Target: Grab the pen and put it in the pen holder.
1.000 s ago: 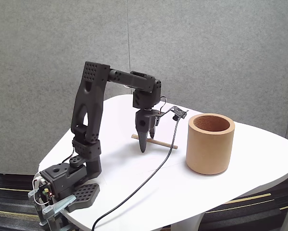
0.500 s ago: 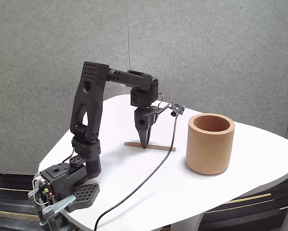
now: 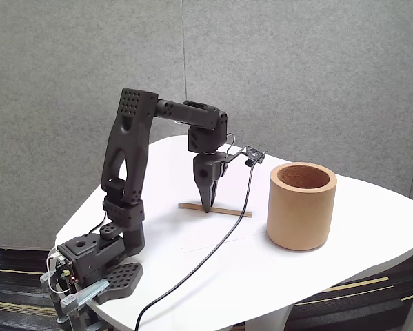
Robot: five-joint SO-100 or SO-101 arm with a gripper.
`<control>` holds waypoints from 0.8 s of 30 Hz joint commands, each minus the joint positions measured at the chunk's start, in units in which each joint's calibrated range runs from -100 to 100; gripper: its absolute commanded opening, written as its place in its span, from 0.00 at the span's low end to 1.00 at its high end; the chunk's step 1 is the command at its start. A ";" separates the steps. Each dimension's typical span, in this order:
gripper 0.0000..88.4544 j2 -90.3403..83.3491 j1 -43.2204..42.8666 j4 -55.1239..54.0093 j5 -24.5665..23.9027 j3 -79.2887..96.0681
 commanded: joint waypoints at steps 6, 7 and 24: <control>0.00 -5.53 -4.11 0.51 -0.12 -13.81; 0.00 -6.18 -4.92 0.51 -0.01 -15.25; 0.00 -25.45 -6.90 0.51 4.67 -29.60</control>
